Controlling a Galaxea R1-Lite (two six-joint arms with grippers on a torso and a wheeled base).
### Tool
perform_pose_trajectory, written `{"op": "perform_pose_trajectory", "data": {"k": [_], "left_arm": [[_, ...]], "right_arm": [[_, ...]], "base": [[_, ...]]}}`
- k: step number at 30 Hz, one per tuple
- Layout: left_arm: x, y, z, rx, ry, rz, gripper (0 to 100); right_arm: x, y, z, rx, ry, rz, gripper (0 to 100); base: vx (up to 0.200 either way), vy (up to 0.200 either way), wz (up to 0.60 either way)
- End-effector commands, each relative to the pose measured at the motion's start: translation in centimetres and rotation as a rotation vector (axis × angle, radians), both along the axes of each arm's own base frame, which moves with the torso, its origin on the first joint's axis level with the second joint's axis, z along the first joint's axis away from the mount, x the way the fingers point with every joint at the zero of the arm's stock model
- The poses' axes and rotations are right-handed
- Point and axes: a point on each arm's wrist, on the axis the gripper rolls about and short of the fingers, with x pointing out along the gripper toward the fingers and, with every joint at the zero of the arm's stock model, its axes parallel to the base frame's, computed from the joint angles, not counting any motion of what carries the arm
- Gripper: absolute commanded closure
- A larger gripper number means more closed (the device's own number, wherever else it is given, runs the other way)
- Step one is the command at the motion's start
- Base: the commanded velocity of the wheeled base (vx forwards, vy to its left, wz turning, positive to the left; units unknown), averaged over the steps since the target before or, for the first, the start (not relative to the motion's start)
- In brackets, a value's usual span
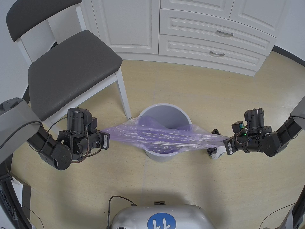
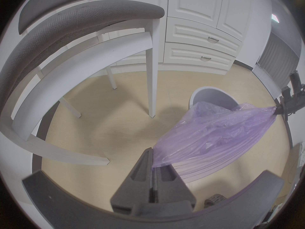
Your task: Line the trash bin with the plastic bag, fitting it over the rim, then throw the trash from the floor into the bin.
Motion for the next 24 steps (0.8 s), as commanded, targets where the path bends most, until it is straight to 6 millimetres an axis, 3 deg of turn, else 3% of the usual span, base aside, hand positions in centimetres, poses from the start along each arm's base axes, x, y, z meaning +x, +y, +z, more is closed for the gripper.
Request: {"op": "perform_pose_trajectory", "data": {"k": [1, 12, 17, 20, 24], "left_arm": [[-0.7, 0.2, 0.8, 0.006, 0.0, -0.012, 100], [-2.6, 0.4, 1.9, 0.006, 0.062, -0.063, 100], [-2.0, -0.3, 1.0, 0.007, 0.074, -0.073, 100], [-0.6, -1.6, -0.3, -0.017, 0.056, -0.075, 100], [0.5, -3.2, -0.6, -0.098, -0.003, -0.032, 100]], "right_arm": [[-0.5, -0.4, 0.6, -0.028, -0.012, 0.009, 100], [-2.8, -1.3, 2.3, -0.096, 0.042, 0.039, 100], [-2.5, -0.9, 1.9, -0.097, 0.054, 0.051, 100], [-1.6, -0.7, 1.2, -0.092, 0.058, 0.048, 100], [-0.7, -0.6, 1.6, -0.041, -0.018, 0.016, 100]], "base": [[0.0, 0.0, 0.0], [0.0, 0.0, 0.0], [0.0, 0.0, 0.0], [0.0, 0.0, 0.0], [0.0, 0.0, 0.0]]}}
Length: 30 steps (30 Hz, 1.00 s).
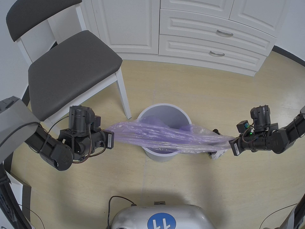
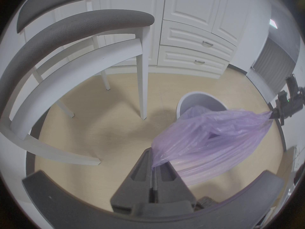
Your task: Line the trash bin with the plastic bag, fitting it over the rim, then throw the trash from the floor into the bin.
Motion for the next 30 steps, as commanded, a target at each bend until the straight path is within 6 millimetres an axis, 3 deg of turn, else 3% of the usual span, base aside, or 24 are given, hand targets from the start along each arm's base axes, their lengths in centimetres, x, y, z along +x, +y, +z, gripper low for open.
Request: {"op": "perform_pose_trajectory", "data": {"k": [1, 3, 5, 6, 10, 14, 19, 21, 23, 30], "left_arm": [[1.5, -1.9, -1.5, -0.046, -0.013, 0.029, 100], [2.6, -2.5, -1.3, -0.055, -0.054, 0.091, 100], [2.6, -2.6, -1.3, -0.057, -0.055, 0.093, 100], [3.3, -3.1, -0.8, -0.126, -0.074, 0.124, 100], [3.6, -3.7, -0.7, -0.164, -0.07, 0.135, 100], [3.5, -3.8, -0.8, -0.163, -0.067, 0.13, 100], [3.4, -3.6, -0.7, -0.157, -0.066, 0.133, 100], [3.7, -2.8, -0.4, -0.159, -0.075, 0.154, 100], [3.8, -2.5, -0.3, -0.16, -0.078, 0.159, 100], [3.6, -1.1, 1.6, -0.178, -0.118, 0.184, 100]], "right_arm": [[1.2, 0.3, -0.1, 0.049, -0.059, -0.022, 100], [2.6, 0.6, 0.6, 0.154, -0.167, -0.074, 100], [2.7, 0.6, 0.6, 0.159, -0.172, -0.078, 100], [4.1, 1.2, 0.8, 0.278, -0.272, -0.11, 100], [5.1, 2.0, 0.1, 0.338, -0.322, -0.112, 100], [5.1, 2.4, -0.2, 0.342, -0.313, -0.103, 100], [5.0, 4.4, -1.1, 0.392, -0.279, -0.079, 100], [5.0, 6.0, -0.9, 0.473, -0.264, -0.074, 100], [5.1, 6.5, -0.8, 0.502, -0.263, -0.075, 100], [5.0, 10.8, 0.7, 0.84, -0.317, -0.048, 100]], "base": [[0.0, 0.0, 0.0], [0.0, 0.0, 0.0], [0.0, 0.0, 0.0], [0.0, 0.0, 0.0], [0.0, 0.0, 0.0], [0.0, 0.0, 0.0], [0.0, 0.0, 0.0], [0.0, 0.0, 0.0], [0.0, 0.0, 0.0], [0.0, 0.0, 0.0]]}}
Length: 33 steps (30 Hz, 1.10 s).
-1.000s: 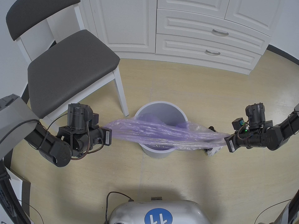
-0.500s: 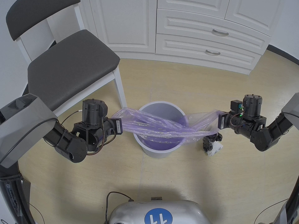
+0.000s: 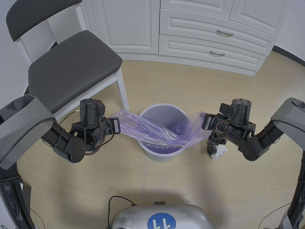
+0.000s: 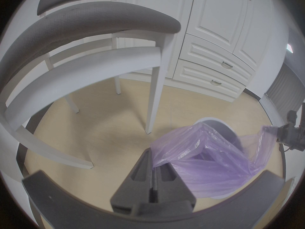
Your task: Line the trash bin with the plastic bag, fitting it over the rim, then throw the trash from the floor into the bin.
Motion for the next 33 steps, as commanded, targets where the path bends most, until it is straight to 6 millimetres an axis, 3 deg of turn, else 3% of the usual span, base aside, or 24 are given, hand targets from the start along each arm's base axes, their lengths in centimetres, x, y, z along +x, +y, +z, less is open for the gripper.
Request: {"op": "perform_pose_trajectory", "data": {"k": [1, 5, 16, 23, 27, 33], "left_arm": [[-0.3, 0.9, 1.4, -0.012, -0.028, 0.015, 100], [-0.6, 0.5, 0.8, -0.005, -0.012, 0.001, 100], [-1.8, -1.9, -0.6, 0.012, 0.022, -0.063, 100], [-1.9, -1.9, -0.5, 0.011, 0.019, -0.064, 100], [-2.1, -1.8, -0.4, 0.014, 0.019, -0.065, 100], [-2.1, -1.8, -0.6, 0.026, 0.021, -0.069, 100]], "right_arm": [[-0.4, 3.5, 0.6, 0.172, -0.048, 0.07, 100], [-0.8, 5.6, 1.7, 0.348, -0.094, 0.112, 100], [0.4, 8.5, -2.8, 0.455, -0.013, 0.14, 100], [-0.7, 10.6, -3.6, 0.479, 0.028, 0.149, 100], [-0.8, 11.0, -4.2, 0.471, 0.045, 0.154, 100], [1.2, 9.5, -5.8, 0.461, 0.046, 0.1, 100]], "base": [[0.0, 0.0, 0.0], [0.0, 0.0, 0.0], [0.0, 0.0, 0.0], [0.0, 0.0, 0.0], [0.0, 0.0, 0.0], [0.0, 0.0, 0.0]]}}
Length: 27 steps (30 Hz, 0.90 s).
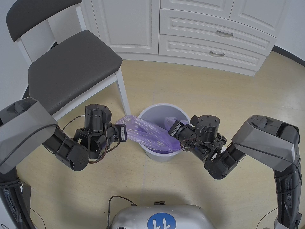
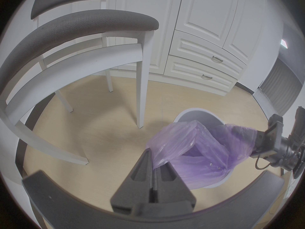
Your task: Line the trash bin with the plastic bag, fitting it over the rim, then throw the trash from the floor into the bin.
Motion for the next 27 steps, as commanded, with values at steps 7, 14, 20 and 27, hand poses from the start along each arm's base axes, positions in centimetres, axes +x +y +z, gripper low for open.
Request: {"op": "perform_pose_trajectory", "data": {"k": [7, 14, 20, 27], "left_arm": [[0.5, 1.2, 0.2, 0.003, -0.007, 0.029, 100], [1.1, 2.2, -0.3, 0.024, 0.009, 0.043, 100], [0.8, 2.6, -0.8, 0.062, 0.029, 0.024, 100], [0.9, 3.3, -1.0, 0.091, 0.039, 0.027, 100]], "right_arm": [[3.2, -5.0, 0.8, -0.039, -0.051, -0.119, 100], [3.2, -8.9, 1.1, -0.351, -0.071, -0.164, 100], [2.2, -11.3, -1.3, -0.674, -0.058, -0.152, 100], [0.2, -13.6, -2.1, -0.906, -0.004, -0.104, 100]], "base": [[0.0, 0.0, 0.0], [0.0, 0.0, 0.0], [0.0, 0.0, 0.0], [0.0, 0.0, 0.0]]}}
